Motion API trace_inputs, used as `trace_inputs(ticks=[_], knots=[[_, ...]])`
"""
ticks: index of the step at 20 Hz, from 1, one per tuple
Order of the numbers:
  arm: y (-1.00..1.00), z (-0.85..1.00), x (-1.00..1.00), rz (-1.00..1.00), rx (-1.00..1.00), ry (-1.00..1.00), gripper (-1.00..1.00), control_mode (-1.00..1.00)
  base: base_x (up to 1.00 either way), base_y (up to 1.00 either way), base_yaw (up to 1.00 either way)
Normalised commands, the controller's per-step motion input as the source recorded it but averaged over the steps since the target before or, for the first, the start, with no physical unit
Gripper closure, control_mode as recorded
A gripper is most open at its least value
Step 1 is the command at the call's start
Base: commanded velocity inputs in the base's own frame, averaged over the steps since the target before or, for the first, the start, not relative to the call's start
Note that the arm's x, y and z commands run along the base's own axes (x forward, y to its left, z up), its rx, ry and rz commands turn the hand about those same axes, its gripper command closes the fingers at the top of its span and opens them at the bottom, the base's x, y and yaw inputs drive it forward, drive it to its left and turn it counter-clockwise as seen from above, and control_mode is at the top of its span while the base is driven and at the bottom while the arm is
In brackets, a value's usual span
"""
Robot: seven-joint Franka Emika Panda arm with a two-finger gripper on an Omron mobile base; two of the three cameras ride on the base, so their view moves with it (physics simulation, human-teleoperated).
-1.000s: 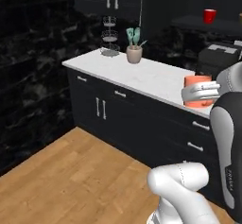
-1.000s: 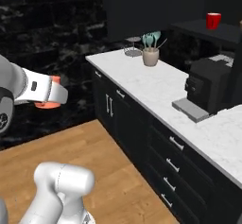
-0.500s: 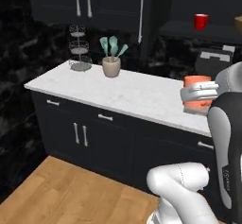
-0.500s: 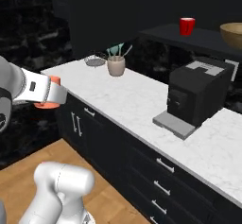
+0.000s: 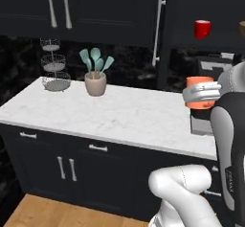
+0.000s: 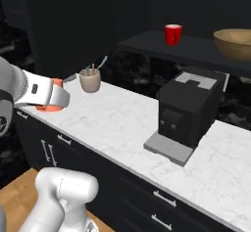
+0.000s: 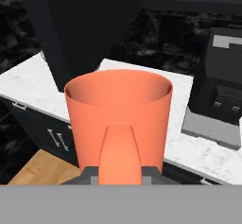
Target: Gather all objects into one cabinet and sort the glasses and bowls to opposite sides.
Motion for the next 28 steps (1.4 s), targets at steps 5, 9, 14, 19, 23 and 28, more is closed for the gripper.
trace_inputs(ticks=[5,9,14,19,23,28], knots=[[0.00,0.00,0.00,0.00,0.00,0.00,1.00,1.00,0.36,0.30,-0.38],[0.00,0.00,0.00,0.00,0.00,0.00,1.00,1.00,0.08,0.00,-0.41],[0.00,0.00,0.00,0.00,0.00,0.00,1.00,1.00,0.08,-0.22,-0.41],[0.00,0.00,0.00,0.00,0.00,0.00,1.00,1.00,0.26,-0.30,-0.36],[0.00,0.00,0.00,0.00,0.00,0.00,1.00,1.00,0.31,-0.32,-0.34],[0.00,0.00,0.00,0.00,0.00,0.00,1.00,1.00,0.34,-0.37,-0.23]])
